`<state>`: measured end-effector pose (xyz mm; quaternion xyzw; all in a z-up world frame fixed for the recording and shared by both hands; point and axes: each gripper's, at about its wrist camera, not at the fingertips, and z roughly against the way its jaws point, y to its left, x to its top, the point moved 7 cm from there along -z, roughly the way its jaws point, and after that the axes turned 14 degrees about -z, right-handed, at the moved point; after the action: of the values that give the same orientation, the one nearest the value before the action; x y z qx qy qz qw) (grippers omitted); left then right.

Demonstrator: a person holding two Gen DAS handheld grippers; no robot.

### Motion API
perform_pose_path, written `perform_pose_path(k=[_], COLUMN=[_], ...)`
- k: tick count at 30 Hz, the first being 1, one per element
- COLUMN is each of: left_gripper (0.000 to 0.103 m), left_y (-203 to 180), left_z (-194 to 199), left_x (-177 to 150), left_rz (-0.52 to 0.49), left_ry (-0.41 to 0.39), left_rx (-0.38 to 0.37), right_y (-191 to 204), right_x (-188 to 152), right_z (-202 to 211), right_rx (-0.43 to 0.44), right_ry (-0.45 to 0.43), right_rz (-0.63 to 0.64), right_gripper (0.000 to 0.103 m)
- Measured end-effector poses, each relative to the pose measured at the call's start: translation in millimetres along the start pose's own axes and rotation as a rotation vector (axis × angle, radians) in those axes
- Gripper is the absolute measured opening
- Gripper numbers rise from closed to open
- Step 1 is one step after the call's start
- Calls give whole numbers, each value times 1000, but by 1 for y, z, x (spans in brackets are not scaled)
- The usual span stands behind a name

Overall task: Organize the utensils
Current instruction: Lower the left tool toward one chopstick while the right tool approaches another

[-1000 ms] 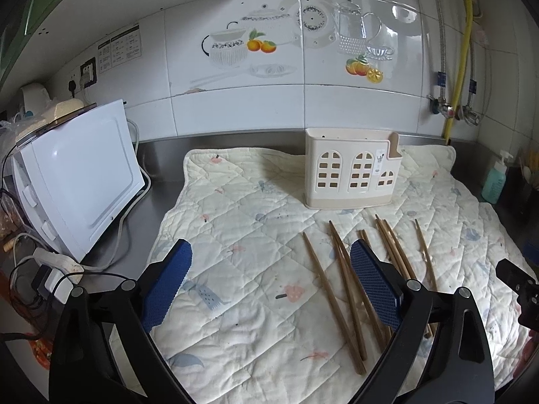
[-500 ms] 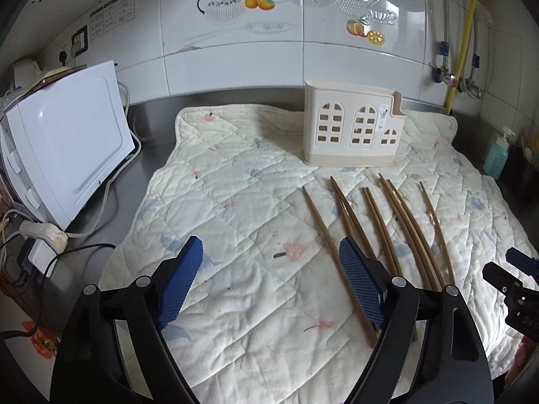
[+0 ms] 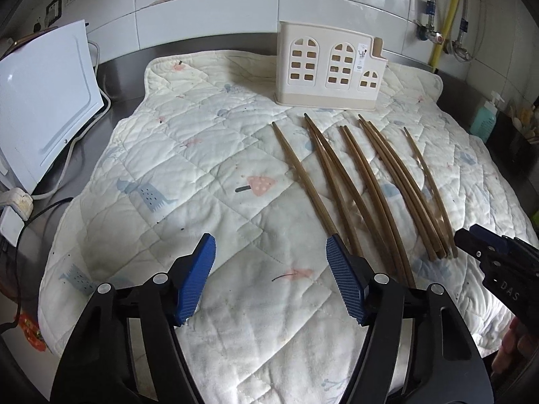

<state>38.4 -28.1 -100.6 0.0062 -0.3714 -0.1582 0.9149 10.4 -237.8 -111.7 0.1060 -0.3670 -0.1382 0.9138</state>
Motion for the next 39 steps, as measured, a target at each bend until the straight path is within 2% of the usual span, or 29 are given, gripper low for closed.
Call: perform_pose_path(k=[7, 15, 31, 34, 36, 39], left_gripper=[63, 60, 57, 56, 52, 51], left_y=[-10, -21, -22, -24, -18, -4], left_z=[-11, -21, -31, -30, -30, -33], left_x=[0, 1, 3, 5, 4, -1], left_rz=[12, 28, 17, -15, -25, 1], left_ry=[30, 63, 114, 118, 127, 142], left_rx=[-43, -74, -13, 36, 73, 74], right_y=[2, 1, 0, 0, -1, -1], right_x=[-3, -2, -1, -1, 0, 0], right_z=[-15, -16, -17, -17, -17, -16], right_rx=[-16, -33, -34, -33, -29, -28], right_ry=[29, 16, 5, 2, 1, -4], right_rz=[11, 46, 58, 63, 57, 56], right_gripper=[29, 26, 25, 25, 25, 24])
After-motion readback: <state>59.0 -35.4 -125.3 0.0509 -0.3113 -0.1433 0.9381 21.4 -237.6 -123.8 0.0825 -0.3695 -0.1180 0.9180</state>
